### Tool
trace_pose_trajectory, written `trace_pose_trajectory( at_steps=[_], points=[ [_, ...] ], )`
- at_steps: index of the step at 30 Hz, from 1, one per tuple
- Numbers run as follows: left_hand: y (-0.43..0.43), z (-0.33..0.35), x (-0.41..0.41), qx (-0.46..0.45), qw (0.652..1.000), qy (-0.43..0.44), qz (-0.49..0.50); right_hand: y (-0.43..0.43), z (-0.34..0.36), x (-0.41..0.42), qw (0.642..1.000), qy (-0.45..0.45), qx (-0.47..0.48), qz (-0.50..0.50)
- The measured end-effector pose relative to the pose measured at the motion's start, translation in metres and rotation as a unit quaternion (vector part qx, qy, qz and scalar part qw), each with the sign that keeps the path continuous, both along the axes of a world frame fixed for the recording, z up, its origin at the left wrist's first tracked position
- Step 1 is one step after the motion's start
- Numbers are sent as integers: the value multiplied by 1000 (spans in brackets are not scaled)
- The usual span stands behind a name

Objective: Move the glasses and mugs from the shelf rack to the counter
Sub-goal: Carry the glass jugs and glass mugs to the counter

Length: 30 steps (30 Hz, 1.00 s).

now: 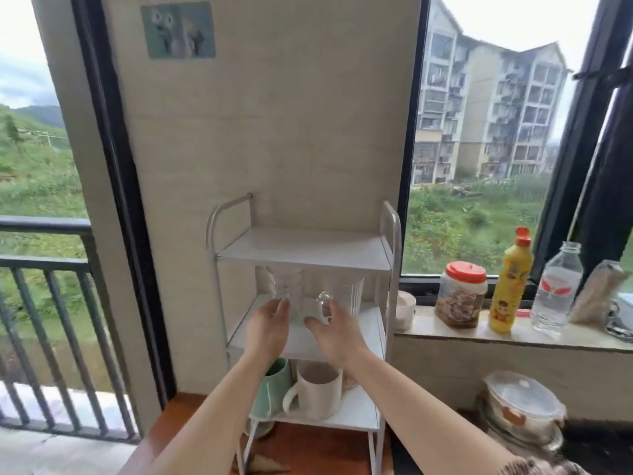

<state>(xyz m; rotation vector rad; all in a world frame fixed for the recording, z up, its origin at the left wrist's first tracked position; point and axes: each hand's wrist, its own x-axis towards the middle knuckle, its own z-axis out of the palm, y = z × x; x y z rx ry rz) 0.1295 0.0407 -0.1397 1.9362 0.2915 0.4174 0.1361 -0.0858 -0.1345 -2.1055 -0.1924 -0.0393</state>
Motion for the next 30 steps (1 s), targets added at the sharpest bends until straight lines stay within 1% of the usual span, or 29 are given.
trace_pose_trajectory(
  at_steps=[2,4,9,12,15,18,21,26,30],
  points=[
    [2,0,8,-56,998,2,-24,5,3,5,998,13,48,-30],
    [4,0,15,-91,995,1,-37,7,6,8,994,20,96,-50],
    [5,4,19,-133,990,12,-35,9,17,4,983,81,154,-65],
    [5,3,15,-135,991,16,-3,7,19,-1,971,102,198,-81],
    [7,6,5,-131,991,7,34,-1,19,-11,965,114,203,-125],
    [6,9,-5,-143,989,-1,34,-10,20,-21,957,130,209,-153],
    [2,10,-19,-164,986,-3,30,-20,22,-29,951,152,225,-147],
    [-5,13,-53,-255,967,11,23,-43,20,-50,947,154,251,-124],
    [-23,11,-91,-260,965,-6,22,-72,16,-80,939,165,293,-73]
  ],
)
